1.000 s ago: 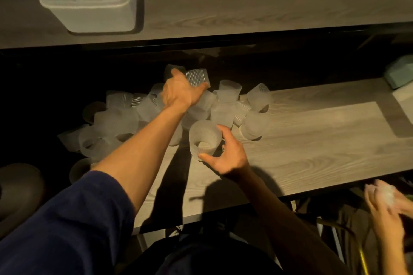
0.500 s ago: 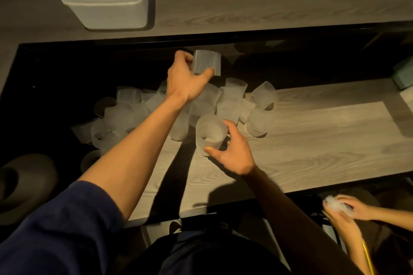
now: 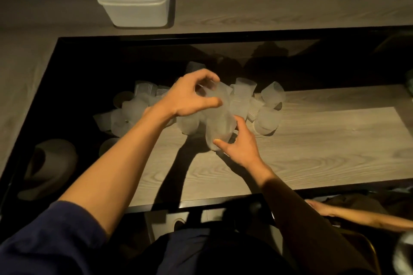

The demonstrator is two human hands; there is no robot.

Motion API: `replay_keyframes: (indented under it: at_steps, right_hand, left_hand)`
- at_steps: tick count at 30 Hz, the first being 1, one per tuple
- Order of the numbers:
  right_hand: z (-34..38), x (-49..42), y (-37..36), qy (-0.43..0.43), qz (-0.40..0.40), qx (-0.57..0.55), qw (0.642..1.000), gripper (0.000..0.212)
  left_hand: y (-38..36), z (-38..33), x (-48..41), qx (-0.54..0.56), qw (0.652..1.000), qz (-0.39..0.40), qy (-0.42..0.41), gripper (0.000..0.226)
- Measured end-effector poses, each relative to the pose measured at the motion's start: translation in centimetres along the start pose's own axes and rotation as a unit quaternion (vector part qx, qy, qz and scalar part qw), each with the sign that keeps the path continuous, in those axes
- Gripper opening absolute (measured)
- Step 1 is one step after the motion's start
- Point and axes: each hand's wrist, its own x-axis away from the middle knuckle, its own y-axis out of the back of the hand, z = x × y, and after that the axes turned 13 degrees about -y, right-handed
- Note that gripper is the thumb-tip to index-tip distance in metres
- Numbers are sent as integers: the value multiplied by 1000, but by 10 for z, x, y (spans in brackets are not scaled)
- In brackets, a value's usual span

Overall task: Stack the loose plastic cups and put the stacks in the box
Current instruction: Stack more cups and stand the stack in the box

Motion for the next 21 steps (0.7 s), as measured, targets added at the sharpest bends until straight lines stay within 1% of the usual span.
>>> replay_keyframes:
  at_steps: [3,5,10,15,21]
  right_hand:
    - [-1,3,-1,6,1,6,1000,80]
    - [-2,5,-3,7,-1,8,1000,79]
    - [-5,8,-6,1,-3,-4,1000,82]
    - [-8,12,-6,3,-5,-9,1000,84]
    - [-8,15,-3,13,0,-1,1000,80]
  left_hand:
    - [-13,-5,13,-22,999,42,-5,63]
    - [-21,-5,19,-34,998,55,1,65]
    - [-33,-9,26,-76,996,34,-27,71]
    - [-43,-11,31,-117,990,67,-33,77]
    - [-37,-4,29,-137,987,79,-31,71]
